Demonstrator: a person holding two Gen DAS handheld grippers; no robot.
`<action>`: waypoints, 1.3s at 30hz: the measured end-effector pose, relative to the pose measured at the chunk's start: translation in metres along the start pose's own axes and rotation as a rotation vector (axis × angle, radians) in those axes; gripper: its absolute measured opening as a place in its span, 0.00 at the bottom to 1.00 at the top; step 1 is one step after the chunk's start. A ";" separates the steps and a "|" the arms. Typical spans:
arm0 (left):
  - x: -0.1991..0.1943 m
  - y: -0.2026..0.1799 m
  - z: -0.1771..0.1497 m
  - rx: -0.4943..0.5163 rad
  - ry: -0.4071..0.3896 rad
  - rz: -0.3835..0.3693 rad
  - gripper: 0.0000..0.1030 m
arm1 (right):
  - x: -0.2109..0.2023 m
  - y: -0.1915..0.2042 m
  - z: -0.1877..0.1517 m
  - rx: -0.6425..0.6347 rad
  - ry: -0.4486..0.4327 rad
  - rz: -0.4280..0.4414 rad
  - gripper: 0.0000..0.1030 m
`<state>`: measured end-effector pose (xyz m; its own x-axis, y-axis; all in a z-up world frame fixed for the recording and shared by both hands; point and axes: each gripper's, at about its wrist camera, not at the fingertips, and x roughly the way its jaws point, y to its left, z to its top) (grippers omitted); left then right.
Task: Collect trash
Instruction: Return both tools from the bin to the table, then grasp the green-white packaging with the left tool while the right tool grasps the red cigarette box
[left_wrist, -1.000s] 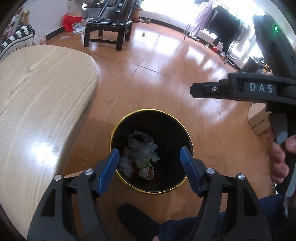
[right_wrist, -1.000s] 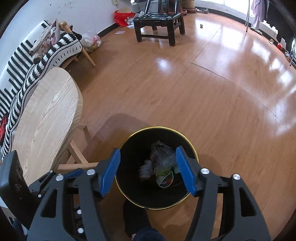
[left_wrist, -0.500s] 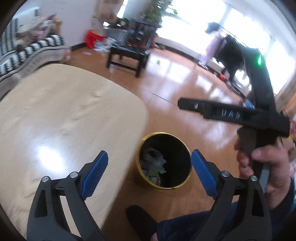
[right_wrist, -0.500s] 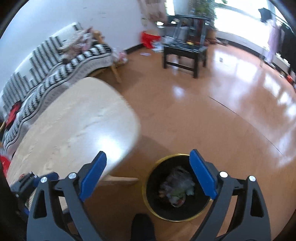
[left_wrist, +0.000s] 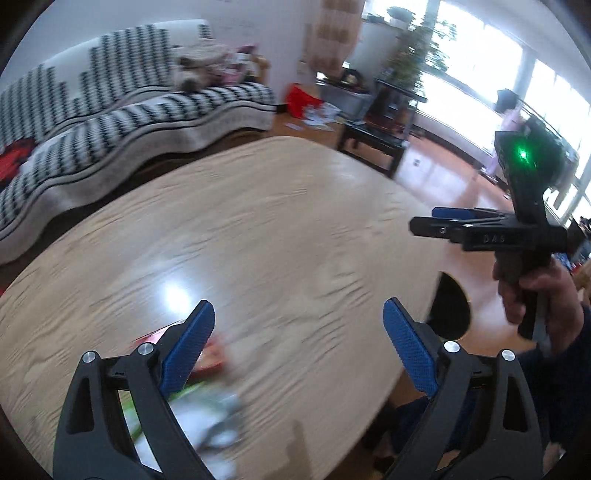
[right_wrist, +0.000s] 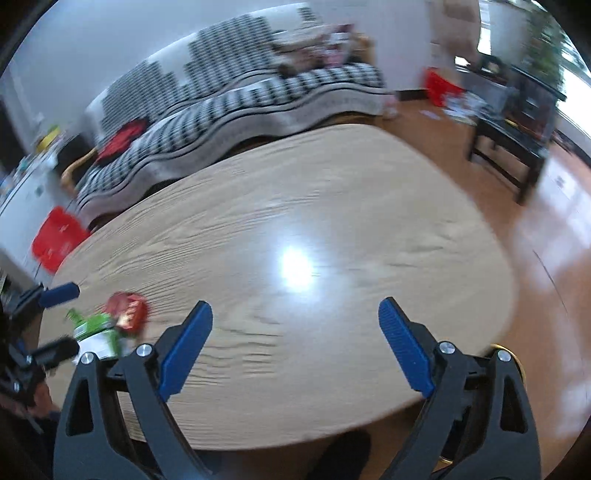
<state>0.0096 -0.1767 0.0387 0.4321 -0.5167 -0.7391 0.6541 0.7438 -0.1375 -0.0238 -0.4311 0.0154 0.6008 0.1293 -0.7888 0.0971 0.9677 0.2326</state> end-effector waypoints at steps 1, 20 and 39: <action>-0.008 0.012 -0.005 -0.008 -0.003 0.015 0.87 | 0.005 0.014 -0.001 -0.020 0.008 0.015 0.86; -0.003 0.141 -0.093 -0.032 0.175 0.013 0.87 | 0.124 0.159 -0.016 -0.386 0.254 0.135 0.86; 0.015 0.147 -0.084 -0.112 0.167 -0.076 0.08 | 0.180 0.205 -0.004 -0.546 0.263 0.208 0.86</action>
<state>0.0603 -0.0398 -0.0483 0.2693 -0.5023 -0.8217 0.6034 0.7530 -0.2626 0.1012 -0.2082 -0.0814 0.3419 0.3083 -0.8877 -0.4607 0.8783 0.1276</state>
